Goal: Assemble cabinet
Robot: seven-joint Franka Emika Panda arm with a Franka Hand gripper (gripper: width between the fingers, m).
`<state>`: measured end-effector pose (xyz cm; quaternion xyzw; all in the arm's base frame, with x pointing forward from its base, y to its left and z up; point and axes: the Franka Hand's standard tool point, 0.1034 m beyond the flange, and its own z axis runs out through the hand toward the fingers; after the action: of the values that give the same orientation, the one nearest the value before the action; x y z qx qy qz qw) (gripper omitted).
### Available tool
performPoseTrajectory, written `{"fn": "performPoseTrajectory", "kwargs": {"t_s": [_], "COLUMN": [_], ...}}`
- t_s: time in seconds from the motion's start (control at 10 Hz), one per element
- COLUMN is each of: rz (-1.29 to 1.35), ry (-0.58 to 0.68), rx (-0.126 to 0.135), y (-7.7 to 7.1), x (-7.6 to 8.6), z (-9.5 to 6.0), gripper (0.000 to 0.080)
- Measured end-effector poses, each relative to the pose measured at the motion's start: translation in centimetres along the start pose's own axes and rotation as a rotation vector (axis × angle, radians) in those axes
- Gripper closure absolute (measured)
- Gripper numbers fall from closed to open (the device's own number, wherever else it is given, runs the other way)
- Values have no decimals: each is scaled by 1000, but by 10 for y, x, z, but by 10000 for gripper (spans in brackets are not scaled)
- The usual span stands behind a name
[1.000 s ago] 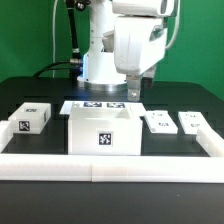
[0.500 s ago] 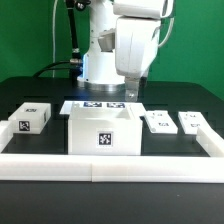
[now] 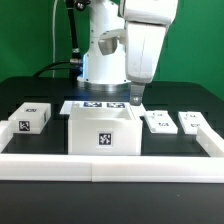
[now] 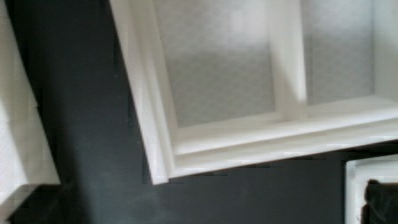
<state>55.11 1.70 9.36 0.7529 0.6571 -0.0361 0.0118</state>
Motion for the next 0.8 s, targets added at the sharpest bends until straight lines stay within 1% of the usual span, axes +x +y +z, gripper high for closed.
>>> {"fn": "performPoseTrajectory", "kwargs": {"t_s": [0.1,0.3,0.4,0.5,0.6,0.7,0.8], "rz": [0,-11,-45,-69,-68,-61,-64], "ry": [0,-3,-2,-4,1,2,0], "rx": [1,15,22,39,37,40,47], "y": [-1,-14,-28,-43,-54,-66,-72], "x": [0,-3,-8,-15,-19,-23,-23], "z": [0,4,8,13,16,19,20], "gripper": [2,2,2,2,2,2,2]}}
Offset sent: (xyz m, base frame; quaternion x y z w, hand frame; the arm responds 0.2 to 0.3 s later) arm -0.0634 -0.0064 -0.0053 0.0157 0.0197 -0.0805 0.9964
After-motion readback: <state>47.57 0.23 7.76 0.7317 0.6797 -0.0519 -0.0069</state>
